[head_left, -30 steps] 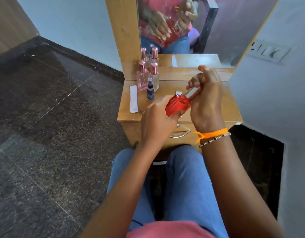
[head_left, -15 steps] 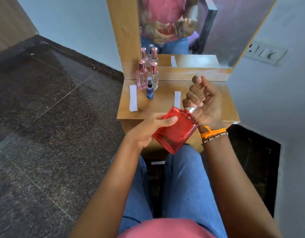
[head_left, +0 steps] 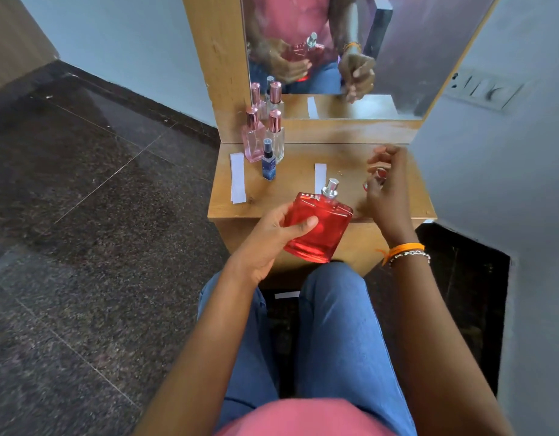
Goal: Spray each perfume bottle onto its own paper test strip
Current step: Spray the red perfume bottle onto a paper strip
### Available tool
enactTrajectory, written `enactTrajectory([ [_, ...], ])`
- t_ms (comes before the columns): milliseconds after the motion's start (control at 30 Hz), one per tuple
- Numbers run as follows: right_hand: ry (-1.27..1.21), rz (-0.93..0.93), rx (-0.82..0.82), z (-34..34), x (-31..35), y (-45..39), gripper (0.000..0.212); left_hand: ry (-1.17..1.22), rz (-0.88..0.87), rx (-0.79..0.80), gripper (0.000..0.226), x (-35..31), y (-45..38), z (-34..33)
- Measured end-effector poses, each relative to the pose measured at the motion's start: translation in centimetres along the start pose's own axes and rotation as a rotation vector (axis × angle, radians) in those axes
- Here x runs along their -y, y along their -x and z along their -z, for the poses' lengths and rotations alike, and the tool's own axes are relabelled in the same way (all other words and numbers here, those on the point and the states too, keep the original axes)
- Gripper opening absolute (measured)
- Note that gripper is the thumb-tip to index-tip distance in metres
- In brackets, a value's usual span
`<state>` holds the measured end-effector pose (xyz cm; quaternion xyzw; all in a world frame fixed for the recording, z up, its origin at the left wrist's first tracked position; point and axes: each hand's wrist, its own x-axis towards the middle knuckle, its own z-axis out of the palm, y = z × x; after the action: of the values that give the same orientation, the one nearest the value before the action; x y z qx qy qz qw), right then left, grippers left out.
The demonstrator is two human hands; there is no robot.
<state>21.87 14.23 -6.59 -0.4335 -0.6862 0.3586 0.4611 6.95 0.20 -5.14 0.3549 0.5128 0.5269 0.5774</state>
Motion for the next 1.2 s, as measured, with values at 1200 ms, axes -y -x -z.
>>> enactTrajectory([
  [1200,-0.537,-0.148,0.211,3.1,2.4,5.7,0.070,-0.993,-0.181,-0.608,0.027,-0.7,-10.2,-3.6],
])
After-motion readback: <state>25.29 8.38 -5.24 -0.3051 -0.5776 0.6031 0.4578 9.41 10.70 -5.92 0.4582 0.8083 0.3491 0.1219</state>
